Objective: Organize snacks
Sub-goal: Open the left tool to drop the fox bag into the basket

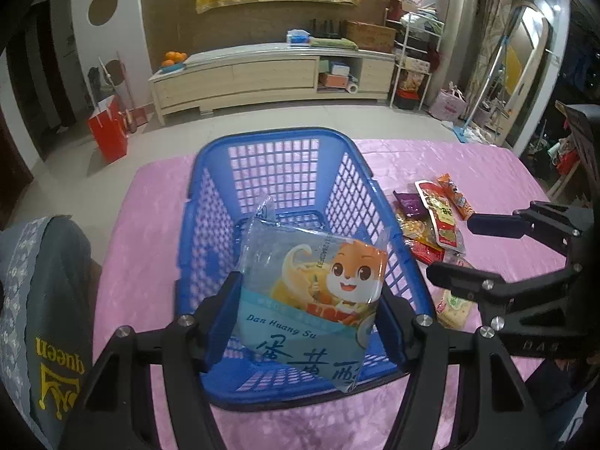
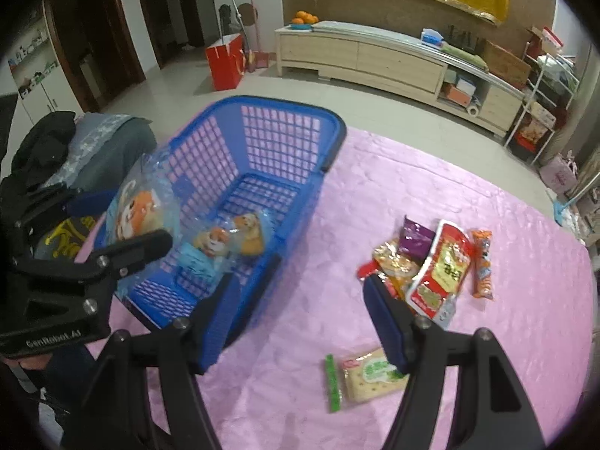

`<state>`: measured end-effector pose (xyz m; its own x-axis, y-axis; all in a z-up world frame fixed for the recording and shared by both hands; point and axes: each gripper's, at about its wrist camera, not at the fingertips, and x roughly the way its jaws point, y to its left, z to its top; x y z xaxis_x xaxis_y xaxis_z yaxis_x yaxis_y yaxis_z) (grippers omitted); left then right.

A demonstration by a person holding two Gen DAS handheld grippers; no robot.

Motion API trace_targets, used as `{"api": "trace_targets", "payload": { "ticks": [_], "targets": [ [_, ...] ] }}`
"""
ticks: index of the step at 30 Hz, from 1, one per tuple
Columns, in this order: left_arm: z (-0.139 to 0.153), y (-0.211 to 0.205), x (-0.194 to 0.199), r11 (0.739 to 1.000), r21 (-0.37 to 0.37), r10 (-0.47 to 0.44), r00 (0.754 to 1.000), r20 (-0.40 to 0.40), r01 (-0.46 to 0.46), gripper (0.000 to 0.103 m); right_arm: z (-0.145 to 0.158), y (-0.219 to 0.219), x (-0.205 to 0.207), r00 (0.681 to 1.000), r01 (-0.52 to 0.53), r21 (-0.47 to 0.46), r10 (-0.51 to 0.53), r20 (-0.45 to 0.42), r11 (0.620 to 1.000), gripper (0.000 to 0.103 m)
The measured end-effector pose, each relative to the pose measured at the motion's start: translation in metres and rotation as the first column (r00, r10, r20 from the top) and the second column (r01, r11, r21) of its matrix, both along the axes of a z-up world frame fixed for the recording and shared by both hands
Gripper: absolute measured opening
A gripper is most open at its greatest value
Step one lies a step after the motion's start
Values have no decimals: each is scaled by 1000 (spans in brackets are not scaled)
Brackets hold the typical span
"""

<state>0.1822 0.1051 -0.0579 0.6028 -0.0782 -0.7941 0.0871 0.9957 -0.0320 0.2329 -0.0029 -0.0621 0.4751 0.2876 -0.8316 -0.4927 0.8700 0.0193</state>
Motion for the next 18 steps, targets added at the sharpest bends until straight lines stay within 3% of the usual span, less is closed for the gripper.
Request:
{"api": "trace_targets", "payload": {
  "ticks": [12, 15, 17, 18],
  "targets": [
    [-17, -8, 13, 1000, -16, -8, 1000, -28, 8, 68, -6, -12, 5, 999, 48, 7, -48, 0, 999, 73],
    [-15, -9, 8, 1000, -18, -20, 1000, -18, 20, 71, -2, -13, 2, 999, 48, 7, -48, 7, 999, 73],
    [-12, -12, 3, 1000, 15, -27, 1000, 2, 27, 81, 0, -15, 0, 999, 45, 10, -45, 10, 999, 73],
    [-10, -13, 2, 999, 32, -23, 1000, 11, 23, 81, 1, -15, -2, 999, 47, 7, -47, 13, 999, 73]
  ]
}}
